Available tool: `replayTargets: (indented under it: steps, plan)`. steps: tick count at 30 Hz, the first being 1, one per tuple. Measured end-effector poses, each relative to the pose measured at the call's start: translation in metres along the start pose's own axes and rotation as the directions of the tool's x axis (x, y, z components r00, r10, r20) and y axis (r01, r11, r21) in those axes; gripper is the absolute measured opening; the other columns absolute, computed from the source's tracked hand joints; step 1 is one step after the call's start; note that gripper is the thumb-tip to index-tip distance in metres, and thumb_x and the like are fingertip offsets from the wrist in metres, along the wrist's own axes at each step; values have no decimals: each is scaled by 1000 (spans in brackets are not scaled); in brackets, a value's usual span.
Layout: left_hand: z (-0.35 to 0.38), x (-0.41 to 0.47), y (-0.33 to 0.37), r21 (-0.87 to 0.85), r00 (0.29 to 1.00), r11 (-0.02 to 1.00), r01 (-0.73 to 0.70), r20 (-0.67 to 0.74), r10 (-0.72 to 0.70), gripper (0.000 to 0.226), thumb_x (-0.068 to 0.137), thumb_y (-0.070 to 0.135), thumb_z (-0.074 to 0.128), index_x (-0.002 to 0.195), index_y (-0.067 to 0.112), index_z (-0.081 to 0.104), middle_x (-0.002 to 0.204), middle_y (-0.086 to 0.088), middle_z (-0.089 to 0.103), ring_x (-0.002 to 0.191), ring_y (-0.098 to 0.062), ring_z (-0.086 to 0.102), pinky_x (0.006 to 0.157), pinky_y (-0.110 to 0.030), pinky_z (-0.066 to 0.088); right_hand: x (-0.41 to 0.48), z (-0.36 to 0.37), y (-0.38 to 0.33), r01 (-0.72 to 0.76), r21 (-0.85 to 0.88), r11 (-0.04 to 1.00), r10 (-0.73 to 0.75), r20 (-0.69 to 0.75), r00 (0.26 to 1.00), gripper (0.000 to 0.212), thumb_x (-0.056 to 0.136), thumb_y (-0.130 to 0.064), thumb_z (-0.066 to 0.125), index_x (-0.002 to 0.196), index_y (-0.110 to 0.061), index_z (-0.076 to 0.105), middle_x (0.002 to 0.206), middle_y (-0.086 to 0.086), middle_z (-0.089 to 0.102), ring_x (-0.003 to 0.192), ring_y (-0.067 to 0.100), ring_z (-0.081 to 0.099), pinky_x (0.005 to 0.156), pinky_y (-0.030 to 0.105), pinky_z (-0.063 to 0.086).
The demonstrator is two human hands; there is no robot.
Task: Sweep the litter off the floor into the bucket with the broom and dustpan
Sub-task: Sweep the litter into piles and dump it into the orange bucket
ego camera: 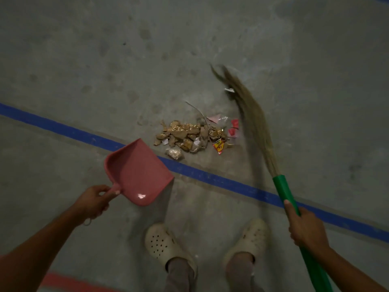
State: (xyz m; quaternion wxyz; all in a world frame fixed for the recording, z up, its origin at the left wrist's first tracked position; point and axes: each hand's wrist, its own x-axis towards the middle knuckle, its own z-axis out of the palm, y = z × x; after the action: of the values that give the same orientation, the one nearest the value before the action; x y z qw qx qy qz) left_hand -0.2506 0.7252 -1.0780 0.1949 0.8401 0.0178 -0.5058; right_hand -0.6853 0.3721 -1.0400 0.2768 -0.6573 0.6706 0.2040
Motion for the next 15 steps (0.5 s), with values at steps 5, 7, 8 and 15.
replayTargets:
  steps: [5,7,8,15]
  plan:
    - [1,52,3,104,997,994,-17,70,10,27,97,35,65,96,9,69,57,-9,54,41,-16,41,42,-17,31,33,85,-9,19,29,999,-21,67,998,68,98,-66,31,70,-11,59,67,11,63,60,26,63,58,35,51]
    - [10,71,12,119,996,992,-48,86,38,26,98,35,63,92,10,68,60,-10,54,42,-16,41,42,-18,31,41,112,-14,53,44,998,-56,78,995,66,97,-66,31,70,-12,58,67,8,61,61,22,59,54,29,42]
    - [16,80,18,124,994,990,-65,91,54,25,99,36,62,91,12,67,60,-10,54,42,-16,41,42,-18,32,44,122,-17,64,55,996,-68,85,994,64,97,-65,32,70,-13,58,68,6,60,61,19,58,52,28,39]
    - [63,124,65,129,986,981,-146,105,133,41,98,44,61,90,4,62,65,-11,56,43,-15,47,40,-21,36,38,148,-15,213,-70,975,-199,168,965,52,95,-69,29,86,-25,55,71,-1,61,64,13,59,56,28,45]
